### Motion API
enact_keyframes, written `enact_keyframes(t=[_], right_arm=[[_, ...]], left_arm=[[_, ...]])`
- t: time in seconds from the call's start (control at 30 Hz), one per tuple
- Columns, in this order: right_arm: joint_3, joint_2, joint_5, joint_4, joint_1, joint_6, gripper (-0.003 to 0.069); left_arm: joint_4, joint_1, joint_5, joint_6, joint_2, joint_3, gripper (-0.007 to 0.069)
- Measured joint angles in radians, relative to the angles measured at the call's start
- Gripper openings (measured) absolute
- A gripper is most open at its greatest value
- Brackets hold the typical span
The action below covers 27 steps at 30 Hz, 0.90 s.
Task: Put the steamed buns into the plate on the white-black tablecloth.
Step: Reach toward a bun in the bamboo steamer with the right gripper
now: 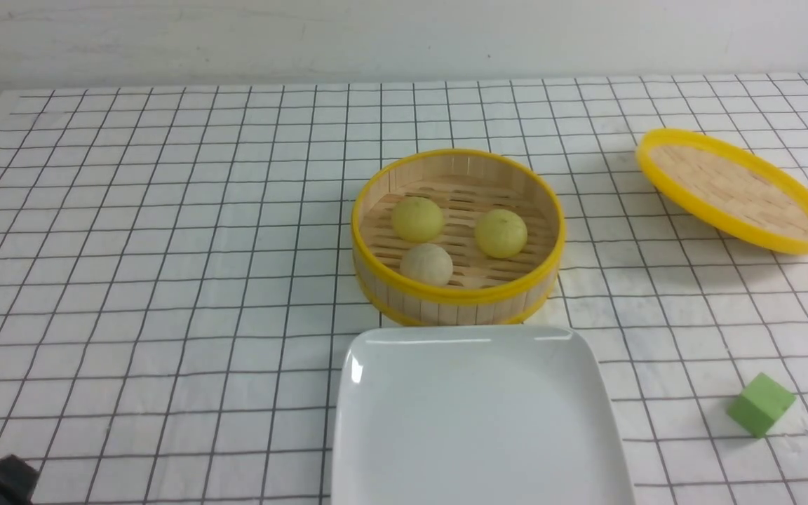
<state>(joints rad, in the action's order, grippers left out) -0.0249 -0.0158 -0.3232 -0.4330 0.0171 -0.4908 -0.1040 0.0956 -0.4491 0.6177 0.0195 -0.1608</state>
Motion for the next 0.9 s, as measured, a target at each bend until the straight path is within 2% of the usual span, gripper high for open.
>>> enact_keyframes(t=[0.07,0.13,0.17,0.23,0.33,0.37,0.5,0.6,0.7,0.77,0.8,0.83,0.87,0.9], right_arm=[[0.0,0.0,0.016,-0.025,0.0,-0.016,0.024],[0.007,0.0,0.017,-0.03,0.0,-0.017,0.023],[0.013,0.0,0.013,-0.03,0.0,-0.017,0.022],[0.107,0.007,-0.032,-0.002,0.0,0.019,0.0137],[0.287,0.083,-0.127,0.119,0.0,0.095,0.0009],[0.341,0.12,-0.168,0.165,0.0,0.117,-0.0005],[0.535,0.365,-0.408,0.398,0.0,0.146,-0.0008],[0.573,0.553,-0.527,0.448,0.0,0.155,-0.0006],[0.578,0.719,-0.564,0.329,0.0,0.265,-0.0006],[0.582,0.836,-0.552,0.169,0.0,0.436,-0.0002],[0.583,0.858,-0.545,0.134,0.0,0.477,-0.0001],[0.594,0.939,-0.521,-0.011,0.001,0.643,0.0001],[0.607,0.996,-0.515,-0.1,0.001,0.754,0.0001],[0.615,1.031,-0.516,-0.167,0.001,0.804,0.0002]], left_arm=[[0.034,0.0,-0.094,-0.006,0.087,-0.101,0.0006],[0.031,0.0,-0.221,-0.009,0.196,-0.19,0.0002],[0.03,0.0,-0.235,-0.009,0.207,-0.2,0.0002],[-0.006,0.0,-0.4,-0.028,0.363,-0.312,0.0002],[-0.057,0.0,-0.564,-0.138,0.524,-0.463,0.0002],[-0.066,0.0,-0.589,-0.183,0.567,-0.492,0.0002],[-0.1,0.0,-0.655,-0.352,0.755,-0.621,0.0002],[-0.117,0.0,-0.63,-0.395,0.855,-0.63,0.0006],[-0.128,0.0,-0.601,-0.41,0.923,-0.63,0.0019],[-0.147,0.0,-0.576,-0.433,0.963,-0.63,0.0034],[-0.153,0.0,-0.57,-0.44,0.972,-0.63,0.0036],[-0.177,0.0,-0.541,-0.469,0.99,-0.63,0.005],[-0.192,0.0,-0.524,-0.495,1.001,-0.63,0.006],[-0.207,0.0,-0.509,-0.512,1.007,-0.63,0.0071]])
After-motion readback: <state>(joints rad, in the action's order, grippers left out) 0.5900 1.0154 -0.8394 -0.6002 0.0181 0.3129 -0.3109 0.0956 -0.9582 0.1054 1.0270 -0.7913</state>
